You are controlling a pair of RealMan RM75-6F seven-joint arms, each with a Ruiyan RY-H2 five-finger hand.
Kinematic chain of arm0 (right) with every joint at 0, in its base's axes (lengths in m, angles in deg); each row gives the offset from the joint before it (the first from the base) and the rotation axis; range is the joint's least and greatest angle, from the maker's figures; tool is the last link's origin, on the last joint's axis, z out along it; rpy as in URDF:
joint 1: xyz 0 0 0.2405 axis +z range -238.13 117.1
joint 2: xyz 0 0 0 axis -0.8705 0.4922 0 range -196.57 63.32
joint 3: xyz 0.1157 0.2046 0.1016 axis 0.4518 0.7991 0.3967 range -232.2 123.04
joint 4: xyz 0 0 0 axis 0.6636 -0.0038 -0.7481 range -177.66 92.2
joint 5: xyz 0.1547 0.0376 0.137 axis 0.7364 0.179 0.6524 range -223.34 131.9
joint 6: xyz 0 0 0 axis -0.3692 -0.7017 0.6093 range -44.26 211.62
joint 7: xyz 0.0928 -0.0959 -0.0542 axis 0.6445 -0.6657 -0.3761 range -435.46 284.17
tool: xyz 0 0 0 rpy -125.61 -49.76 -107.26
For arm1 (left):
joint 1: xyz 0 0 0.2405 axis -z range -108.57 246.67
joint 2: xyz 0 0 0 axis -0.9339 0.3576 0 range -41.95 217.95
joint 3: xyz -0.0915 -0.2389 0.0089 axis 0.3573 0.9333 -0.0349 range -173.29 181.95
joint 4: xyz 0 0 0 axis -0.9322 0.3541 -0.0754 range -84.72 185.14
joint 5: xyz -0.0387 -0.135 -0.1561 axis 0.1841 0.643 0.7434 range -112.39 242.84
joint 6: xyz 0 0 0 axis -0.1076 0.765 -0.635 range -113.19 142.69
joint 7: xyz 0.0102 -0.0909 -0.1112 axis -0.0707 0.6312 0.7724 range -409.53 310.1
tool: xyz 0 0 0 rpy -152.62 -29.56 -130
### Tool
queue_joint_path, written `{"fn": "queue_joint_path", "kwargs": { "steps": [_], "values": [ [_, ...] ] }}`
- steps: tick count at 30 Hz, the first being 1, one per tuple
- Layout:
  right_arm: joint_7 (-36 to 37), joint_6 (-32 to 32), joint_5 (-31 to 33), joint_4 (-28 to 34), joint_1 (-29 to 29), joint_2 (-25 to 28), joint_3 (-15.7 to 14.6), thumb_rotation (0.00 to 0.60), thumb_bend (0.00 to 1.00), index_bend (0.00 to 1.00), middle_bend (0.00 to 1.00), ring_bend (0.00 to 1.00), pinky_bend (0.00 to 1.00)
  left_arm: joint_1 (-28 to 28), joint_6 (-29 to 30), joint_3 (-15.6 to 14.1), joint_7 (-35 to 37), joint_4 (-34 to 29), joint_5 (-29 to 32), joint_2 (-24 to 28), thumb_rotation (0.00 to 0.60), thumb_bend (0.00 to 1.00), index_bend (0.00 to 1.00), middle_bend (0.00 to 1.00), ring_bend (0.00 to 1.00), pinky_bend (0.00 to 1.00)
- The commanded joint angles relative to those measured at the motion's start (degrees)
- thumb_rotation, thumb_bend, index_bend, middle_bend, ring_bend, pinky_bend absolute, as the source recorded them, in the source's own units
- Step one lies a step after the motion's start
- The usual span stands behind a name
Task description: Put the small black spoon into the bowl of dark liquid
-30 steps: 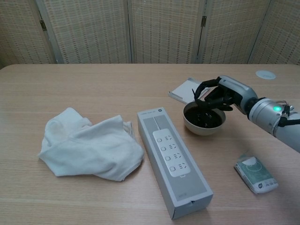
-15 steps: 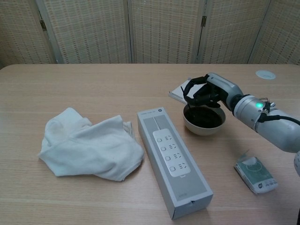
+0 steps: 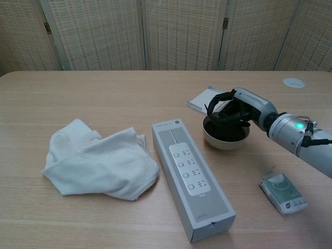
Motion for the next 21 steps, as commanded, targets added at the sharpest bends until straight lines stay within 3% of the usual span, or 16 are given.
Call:
{"fn": "queue_joint_path", "kwargs": {
  "steps": [1,14,21],
  "values": [
    [-0.95,0.06,-0.11,0.63,-0.69,1.28,-0.57,0.600,0.52,0.74,0.98,1.00,1.00,0.03,-0.12,-0.05,0.00,0.06,-0.02,-0.06,0.600,0.25,0.19,0.08,0.11,0.14],
    [-2.39,-2.19,1.91,-3.79,2.15,-0.82,2.28,0.600,0.53,0.74,0.98,1.00,1.00,0.47,-0.65,0.26,-0.22,-0.02,0.08,-0.14,0.600,0.25,0.19,0.08,0.11,0.14],
    [-1.74,-1.83,0.93,-5.14,3.47,-2.55,2.21,0.600,0.53,0.74,0.98,1.00,1.00,0.46,-0.56,0.38,-0.18,-0.04,0.17,-0.02,0.600,0.25,0.19,0.08,0.11,0.14]
  ]
}}
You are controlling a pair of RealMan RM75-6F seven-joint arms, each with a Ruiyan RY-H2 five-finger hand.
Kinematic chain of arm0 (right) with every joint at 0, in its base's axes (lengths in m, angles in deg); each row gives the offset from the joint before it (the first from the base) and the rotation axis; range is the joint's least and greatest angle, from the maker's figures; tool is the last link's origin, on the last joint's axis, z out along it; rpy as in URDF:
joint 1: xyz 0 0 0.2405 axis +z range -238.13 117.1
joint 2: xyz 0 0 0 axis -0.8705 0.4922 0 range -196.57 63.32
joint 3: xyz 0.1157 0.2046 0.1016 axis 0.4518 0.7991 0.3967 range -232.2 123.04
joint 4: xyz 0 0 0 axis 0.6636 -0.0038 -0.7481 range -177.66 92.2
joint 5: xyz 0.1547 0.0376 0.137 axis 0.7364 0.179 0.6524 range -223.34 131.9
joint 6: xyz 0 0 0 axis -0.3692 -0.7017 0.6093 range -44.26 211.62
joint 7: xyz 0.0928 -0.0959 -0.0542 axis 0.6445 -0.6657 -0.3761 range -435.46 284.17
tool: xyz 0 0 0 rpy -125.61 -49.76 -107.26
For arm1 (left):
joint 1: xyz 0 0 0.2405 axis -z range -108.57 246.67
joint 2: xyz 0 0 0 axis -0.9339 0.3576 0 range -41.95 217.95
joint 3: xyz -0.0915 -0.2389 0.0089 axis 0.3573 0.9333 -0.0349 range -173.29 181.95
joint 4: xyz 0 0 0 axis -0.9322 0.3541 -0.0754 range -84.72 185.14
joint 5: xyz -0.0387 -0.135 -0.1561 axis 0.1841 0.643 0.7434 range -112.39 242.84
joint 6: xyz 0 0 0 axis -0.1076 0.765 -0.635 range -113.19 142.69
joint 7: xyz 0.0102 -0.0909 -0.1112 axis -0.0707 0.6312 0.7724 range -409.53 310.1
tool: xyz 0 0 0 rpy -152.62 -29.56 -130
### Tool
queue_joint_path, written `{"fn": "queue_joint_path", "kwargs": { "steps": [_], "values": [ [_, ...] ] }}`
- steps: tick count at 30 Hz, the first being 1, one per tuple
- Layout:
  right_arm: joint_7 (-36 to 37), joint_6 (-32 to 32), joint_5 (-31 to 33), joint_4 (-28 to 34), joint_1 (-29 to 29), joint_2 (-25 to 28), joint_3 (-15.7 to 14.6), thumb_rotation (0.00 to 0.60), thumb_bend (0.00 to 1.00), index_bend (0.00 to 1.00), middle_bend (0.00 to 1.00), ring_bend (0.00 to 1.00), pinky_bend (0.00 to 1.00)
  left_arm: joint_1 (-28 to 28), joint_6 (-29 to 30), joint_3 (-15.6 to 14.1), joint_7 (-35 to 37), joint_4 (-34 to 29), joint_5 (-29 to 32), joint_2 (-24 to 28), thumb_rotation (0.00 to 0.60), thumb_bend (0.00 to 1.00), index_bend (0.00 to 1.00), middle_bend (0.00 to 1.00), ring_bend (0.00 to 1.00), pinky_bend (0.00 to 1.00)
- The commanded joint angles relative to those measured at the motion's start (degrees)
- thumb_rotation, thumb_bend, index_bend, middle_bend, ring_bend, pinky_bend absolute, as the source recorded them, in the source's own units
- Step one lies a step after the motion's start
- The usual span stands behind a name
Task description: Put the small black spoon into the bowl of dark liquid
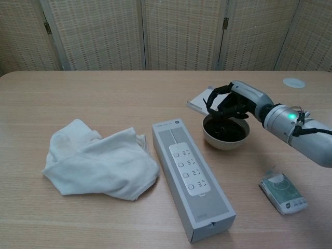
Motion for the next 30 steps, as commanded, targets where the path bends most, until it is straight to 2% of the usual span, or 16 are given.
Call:
{"fn": "queue_joint_path", "kwargs": {
  "steps": [1,8,17,27,30],
  "values": [
    [0.21,0.14,-0.31,-0.28,0.26,-0.46,-0.18,0.600,0.53,0.74,0.98,1.00,1.00,0.00,-0.02,-0.03,0.02,0.03,-0.02,-0.01,0.600,0.25,0.19,0.08,0.11,0.14],
    [1.08,0.70,-1.32,0.60,-0.28,-0.46,-1.46,0.600,0.53,0.74,0.98,1.00,1.00,-0.05,-0.06,-0.19,0.08,0.23,-0.11,-0.05,0.600,0.25,0.19,0.08,0.11,0.14],
    [0.98,2.53,-2.74,4.09,-3.41,2.92,-4.36,0.600,0.53,0.74,0.98,1.00,1.00,0.06,-0.34,-0.30,0.30,0.62,-0.21,-0.51,0.600,0.25,0.19,0.08,0.11,0.14],
    [0.52,3.15,-1.28,2.18,-3.29,3.02,-2.37,0.600,0.54,0.74,0.98,1.00,1.00,0.31,-0.53,-0.25,-0.01,0.50,-0.30,-0.77,0.600,0.25,0.19,0.08,0.11,0.14],
    [0.76,3.32,-1.74,1.55,-3.07,2.54,-2.59,0.600,0.48,0.74,0.98,1.00,1.00,0.21,-0.28,-0.22,-0.19,0.28,-0.31,-0.69,0.600,0.25,0.19,0.08,0.11,0.14]
  ]
}}
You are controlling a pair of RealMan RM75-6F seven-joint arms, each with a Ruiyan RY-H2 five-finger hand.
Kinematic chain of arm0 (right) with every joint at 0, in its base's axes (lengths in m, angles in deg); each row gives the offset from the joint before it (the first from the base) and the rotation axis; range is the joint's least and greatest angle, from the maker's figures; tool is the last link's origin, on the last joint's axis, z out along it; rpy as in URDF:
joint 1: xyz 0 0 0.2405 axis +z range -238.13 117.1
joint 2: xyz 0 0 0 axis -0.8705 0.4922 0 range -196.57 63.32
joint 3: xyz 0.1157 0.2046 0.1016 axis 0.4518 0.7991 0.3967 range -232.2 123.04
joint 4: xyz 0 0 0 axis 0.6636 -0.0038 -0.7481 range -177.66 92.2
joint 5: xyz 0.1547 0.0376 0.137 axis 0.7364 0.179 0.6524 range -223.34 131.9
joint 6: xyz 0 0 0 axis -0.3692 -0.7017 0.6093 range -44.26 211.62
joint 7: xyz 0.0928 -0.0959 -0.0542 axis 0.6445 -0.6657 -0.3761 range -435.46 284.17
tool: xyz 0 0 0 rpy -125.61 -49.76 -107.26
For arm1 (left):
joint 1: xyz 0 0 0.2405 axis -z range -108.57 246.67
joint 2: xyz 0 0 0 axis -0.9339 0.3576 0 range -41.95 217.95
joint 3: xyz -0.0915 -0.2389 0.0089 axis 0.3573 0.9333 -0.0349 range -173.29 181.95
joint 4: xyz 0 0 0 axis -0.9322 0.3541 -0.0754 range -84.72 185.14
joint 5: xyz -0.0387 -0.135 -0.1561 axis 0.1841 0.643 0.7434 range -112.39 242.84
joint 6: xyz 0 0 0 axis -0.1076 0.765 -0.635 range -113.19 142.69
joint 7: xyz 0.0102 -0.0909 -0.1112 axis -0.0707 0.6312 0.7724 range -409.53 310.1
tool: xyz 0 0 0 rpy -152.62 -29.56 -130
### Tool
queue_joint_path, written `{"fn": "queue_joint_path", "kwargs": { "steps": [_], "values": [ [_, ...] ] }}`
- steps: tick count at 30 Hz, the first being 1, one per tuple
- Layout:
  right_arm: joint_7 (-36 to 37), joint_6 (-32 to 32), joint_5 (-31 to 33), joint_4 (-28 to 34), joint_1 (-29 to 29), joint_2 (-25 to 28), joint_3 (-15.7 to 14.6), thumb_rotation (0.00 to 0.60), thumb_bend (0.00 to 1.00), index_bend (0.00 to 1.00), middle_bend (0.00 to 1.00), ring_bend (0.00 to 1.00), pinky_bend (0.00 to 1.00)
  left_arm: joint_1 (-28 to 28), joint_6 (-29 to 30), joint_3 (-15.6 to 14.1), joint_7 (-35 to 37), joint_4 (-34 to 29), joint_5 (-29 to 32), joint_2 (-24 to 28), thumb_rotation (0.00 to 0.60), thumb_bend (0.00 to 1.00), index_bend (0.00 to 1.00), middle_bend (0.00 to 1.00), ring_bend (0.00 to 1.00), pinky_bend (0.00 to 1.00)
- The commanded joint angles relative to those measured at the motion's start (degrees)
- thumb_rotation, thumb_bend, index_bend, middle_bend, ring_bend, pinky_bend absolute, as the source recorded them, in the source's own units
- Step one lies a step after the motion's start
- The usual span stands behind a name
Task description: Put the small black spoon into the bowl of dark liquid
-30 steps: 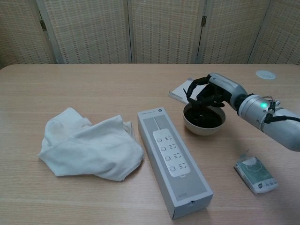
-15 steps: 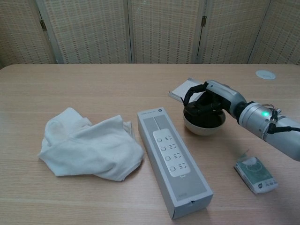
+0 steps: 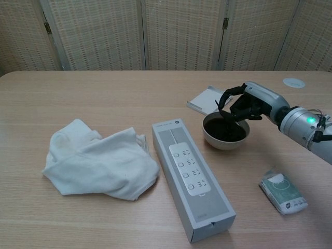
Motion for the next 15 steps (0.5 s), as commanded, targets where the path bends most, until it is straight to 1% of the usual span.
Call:
{"fn": "queue_joint_path", "kwargs": {
  "steps": [1,2,4,6,8,10,15],
  "values": [
    [0.28,0.18,-0.61,-0.28,0.11,-0.24,-0.45,0.600,0.43,0.72,0.98,1.00,1.00,-0.10,0.20,0.03,-0.09,-0.14,0.01,0.08,0.600,0.25,0.19,0.08,0.11,0.14],
    [0.53,0.59,-1.04,-0.20,0.00,-0.28,-0.75,0.600,0.36,0.68,0.98,1.00,1.00,-0.15,0.26,0.03,-0.13,-0.21,0.06,0.10,0.600,0.25,0.19,0.08,0.11,0.14],
    [0.93,1.19,-1.73,0.11,-0.28,-0.14,-1.35,0.600,0.27,0.61,0.98,1.00,1.00,-0.18,0.28,0.00,-0.22,-0.31,0.06,0.15,0.600,0.25,0.19,0.08,0.11,0.14],
    [1.09,2.23,-2.53,0.63,-0.73,0.25,-1.98,0.600,0.20,0.50,0.98,1.00,1.00,-0.17,0.30,-0.06,-0.35,-0.44,-0.05,0.16,0.600,0.25,0.19,0.08,0.11,0.14],
    [1.09,3.01,-2.98,1.22,-1.20,0.74,-2.42,0.600,0.17,0.41,0.98,1.00,1.00,-0.11,0.27,-0.07,-0.42,-0.57,-0.15,0.17,0.600,0.25,0.19,0.08,0.11,0.14],
    [0.99,4.01,-3.33,2.06,-1.74,1.44,-2.68,0.600,0.16,0.35,0.98,1.00,1.00,0.04,0.13,-0.10,-0.50,-0.67,-0.35,0.13,0.600,0.25,0.19,0.08,0.11,0.14],
    [-0.34,8.24,-4.94,4.41,-3.54,4.10,-3.52,0.600,0.16,0.29,0.98,1.00,1.00,0.28,0.13,-0.03,-0.59,-0.95,-0.65,-0.01,0.600,0.25,0.19,0.08,0.11,0.14]
  ]
}}
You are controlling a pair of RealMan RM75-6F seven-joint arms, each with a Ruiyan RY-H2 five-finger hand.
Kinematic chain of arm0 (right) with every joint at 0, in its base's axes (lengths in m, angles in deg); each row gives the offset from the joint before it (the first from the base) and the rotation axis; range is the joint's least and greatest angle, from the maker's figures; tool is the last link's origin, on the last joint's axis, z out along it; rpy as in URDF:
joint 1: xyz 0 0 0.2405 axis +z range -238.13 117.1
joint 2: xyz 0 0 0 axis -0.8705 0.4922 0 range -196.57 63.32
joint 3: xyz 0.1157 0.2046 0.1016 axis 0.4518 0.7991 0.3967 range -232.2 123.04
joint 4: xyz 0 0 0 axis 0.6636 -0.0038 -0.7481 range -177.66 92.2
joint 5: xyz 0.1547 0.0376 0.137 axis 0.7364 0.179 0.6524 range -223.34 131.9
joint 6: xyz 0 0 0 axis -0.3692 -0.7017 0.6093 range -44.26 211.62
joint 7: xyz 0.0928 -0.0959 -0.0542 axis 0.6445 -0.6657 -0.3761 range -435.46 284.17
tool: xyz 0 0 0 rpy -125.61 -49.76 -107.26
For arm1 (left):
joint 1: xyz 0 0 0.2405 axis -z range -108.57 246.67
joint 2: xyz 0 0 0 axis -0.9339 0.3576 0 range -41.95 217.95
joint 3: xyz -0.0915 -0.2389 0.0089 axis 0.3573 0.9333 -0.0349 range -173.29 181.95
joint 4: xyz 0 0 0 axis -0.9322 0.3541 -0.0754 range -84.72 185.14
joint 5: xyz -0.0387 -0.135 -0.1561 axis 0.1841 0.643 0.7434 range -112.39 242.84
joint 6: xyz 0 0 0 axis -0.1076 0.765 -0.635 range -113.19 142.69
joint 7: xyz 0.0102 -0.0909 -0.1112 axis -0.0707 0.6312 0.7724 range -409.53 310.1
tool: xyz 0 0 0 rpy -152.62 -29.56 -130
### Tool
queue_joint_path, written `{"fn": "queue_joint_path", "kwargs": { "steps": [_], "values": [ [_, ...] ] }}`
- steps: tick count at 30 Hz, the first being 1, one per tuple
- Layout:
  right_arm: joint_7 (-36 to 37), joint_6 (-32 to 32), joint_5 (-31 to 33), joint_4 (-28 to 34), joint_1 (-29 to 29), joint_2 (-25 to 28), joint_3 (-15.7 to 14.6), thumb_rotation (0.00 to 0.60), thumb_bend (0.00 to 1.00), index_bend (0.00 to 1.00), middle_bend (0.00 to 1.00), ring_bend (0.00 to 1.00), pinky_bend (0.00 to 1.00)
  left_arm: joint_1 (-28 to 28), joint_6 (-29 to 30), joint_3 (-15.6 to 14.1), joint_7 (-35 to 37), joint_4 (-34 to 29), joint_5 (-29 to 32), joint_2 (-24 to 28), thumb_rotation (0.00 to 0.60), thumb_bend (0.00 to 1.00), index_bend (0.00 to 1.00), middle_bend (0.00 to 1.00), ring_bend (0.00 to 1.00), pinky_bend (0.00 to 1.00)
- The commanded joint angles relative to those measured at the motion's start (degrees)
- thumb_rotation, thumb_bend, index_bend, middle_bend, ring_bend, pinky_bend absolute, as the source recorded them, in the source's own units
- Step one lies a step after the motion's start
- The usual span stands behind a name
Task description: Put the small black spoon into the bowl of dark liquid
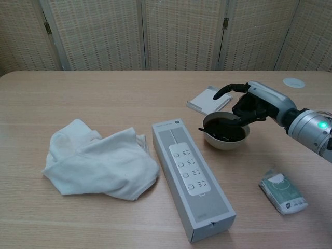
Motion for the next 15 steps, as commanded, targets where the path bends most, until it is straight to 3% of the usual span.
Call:
{"fn": "queue_joint_path", "kwargs": {
  "steps": [1,6,10,15],
  "values": [
    [-1.21,3.37,-1.41,1.86,-1.54,2.30,-0.72,0.600,0.16,0.29,0.98,1.00,1.00,0.04,0.08,0.08,-0.01,-0.09,-0.04,0.04,0.600,0.25,0.19,0.08,0.11,0.14],
    [-7.98,9.23,-2.79,5.81,-5.16,9.13,-1.91,0.600,0.21,0.31,0.97,1.00,1.00,0.12,0.28,0.28,0.09,-0.38,-0.11,0.36,0.600,0.25,0.19,0.08,0.11,0.14],
    [-17.42,15.06,-3.97,9.40,-9.08,15.17,-3.20,0.600,0.24,0.36,0.90,0.99,1.00,0.41,0.14,0.40,-0.17,-0.87,-0.28,0.43,0.600,0.25,0.19,0.08,0.11,0.14],
    [-28.16,18.94,-2.82,17.35,-13.89,22.49,-4.20,0.600,0.28,0.44,0.81,0.88,0.95,1.19,-0.07,0.92,-1.19,-2.27,-0.59,0.48,0.600,0.25,0.19,0.08,0.11,0.14]
  ]
}}
